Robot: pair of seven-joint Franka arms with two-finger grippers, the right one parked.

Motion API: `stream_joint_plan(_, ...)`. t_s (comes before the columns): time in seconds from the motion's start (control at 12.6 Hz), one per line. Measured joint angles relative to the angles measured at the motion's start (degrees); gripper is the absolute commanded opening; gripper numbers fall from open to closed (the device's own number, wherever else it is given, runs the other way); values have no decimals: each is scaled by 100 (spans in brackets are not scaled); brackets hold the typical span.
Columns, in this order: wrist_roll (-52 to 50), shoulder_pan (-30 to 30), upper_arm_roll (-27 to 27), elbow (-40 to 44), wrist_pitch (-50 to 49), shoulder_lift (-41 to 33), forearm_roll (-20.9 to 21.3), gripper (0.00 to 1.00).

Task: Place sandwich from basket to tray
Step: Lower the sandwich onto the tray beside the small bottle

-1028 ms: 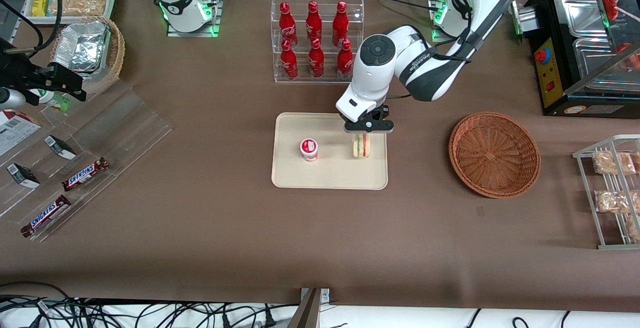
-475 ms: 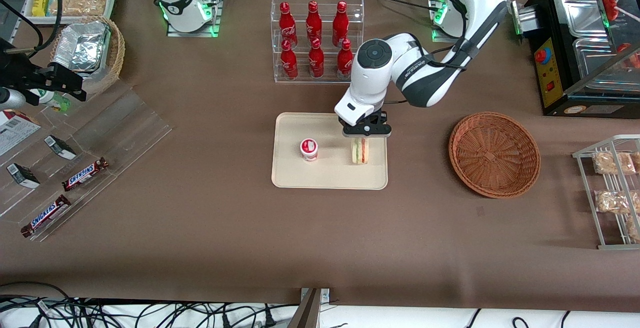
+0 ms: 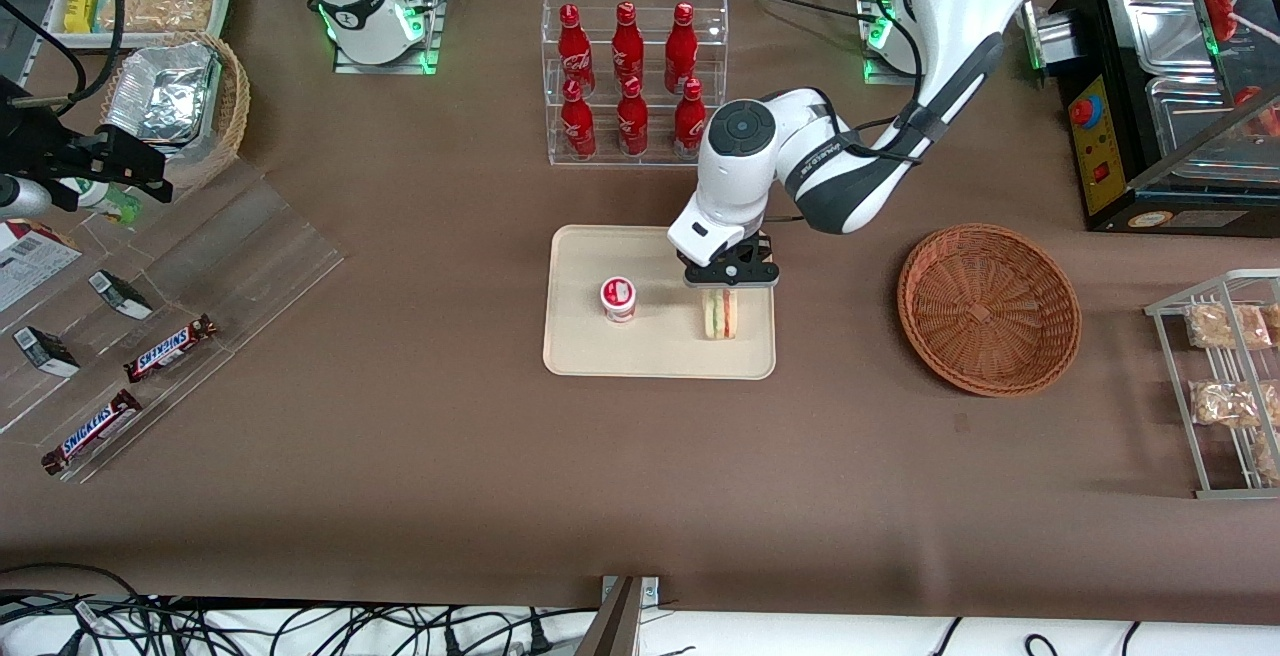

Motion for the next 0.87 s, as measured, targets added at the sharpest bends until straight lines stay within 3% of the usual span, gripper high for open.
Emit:
stream_joint_plan(0.16, -236, -75, -1, 12, 17, 115, 234, 35)
stream_joint_plan(0.87, -370, -267, 3, 216, 25, 350, 375, 35)
